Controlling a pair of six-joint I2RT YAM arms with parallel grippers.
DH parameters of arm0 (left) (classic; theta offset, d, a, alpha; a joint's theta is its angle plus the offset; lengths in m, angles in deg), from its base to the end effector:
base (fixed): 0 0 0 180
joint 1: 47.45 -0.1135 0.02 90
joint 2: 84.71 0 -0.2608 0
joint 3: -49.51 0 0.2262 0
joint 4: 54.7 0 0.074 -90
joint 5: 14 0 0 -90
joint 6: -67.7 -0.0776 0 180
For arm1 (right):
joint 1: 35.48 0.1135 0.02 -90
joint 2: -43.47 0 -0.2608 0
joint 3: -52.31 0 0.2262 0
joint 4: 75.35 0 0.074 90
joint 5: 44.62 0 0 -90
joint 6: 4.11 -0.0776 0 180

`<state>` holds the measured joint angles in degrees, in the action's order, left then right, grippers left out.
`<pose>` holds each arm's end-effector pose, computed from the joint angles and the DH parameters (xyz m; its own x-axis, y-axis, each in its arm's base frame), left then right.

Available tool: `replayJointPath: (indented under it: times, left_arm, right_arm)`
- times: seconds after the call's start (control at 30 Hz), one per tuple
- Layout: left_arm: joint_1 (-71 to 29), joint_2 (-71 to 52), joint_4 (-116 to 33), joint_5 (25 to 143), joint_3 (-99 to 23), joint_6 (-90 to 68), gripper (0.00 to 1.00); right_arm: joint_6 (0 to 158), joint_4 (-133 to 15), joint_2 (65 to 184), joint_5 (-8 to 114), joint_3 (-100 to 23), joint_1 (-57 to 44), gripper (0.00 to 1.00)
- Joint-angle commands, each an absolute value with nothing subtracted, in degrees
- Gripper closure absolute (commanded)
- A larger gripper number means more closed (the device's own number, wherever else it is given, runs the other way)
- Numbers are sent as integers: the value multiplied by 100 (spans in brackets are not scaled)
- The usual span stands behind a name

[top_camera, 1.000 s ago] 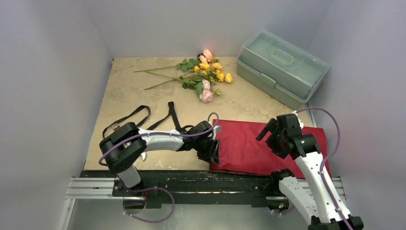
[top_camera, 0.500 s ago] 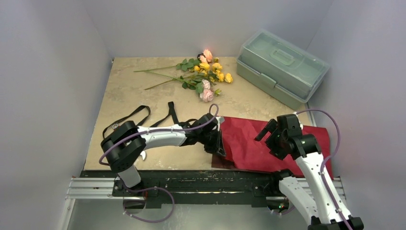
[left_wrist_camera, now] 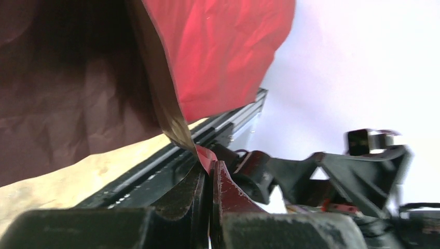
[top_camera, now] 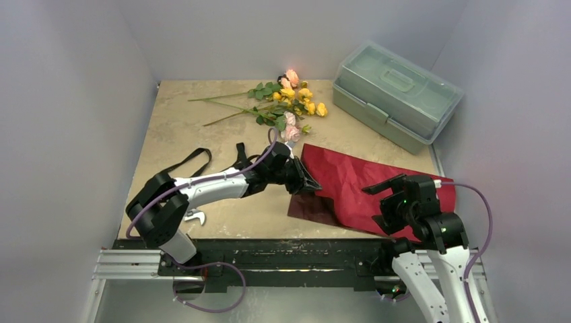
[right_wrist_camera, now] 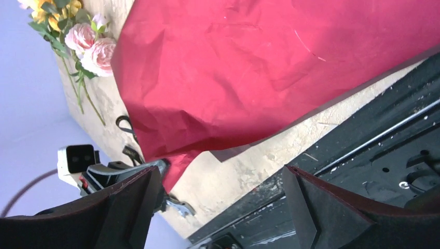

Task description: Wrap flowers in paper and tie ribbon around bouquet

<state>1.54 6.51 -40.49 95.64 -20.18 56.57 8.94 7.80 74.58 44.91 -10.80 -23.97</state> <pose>0.2135 -0.2853 0.2053 -0.9470 -0.3193 0.0359 -0.2043 0.5120 -0.8343 0.0821 0.0161 0.2501 -0.3618 0.9205 -0.1479 0.6995 0.3729 0.6096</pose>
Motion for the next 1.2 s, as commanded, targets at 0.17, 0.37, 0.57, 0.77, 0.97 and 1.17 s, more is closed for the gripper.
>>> replayJointPath:
  times: [0.17, 0.37, 0.57, 0.77, 0.97, 1.17]
  left_arm:
    - [133, -116, -5226, 9343, -1802, 7697, 100]
    - [140, -402, -5406, 9033, -1686, 8142, 100]
    - [135, -484, -5477, 9010, -1590, 8196, 100]
    - [134, -414, -6057, 9159, -1405, 8349, 100]
    - [133, -560, -6083, 9130, -1298, 8338, 100]
    - [132, -760, -5988, 9183, -1126, 8321, 100]
  right_arm:
    - [-513, 506, 7226, 4757, -395, -2404, 1]
    - [-570, 547, 7360, 4718, -437, -2399, 4]
    - [-807, 497, 7252, 4555, -312, -2397, 6]
    - [-1017, 357, 7222, 4154, -8, -2398, 12]
    - [-983, 17, 7391, 4054, 232, -2405, 27]
    - [-656, -104, 7596, 3717, 6, -2404, 82]
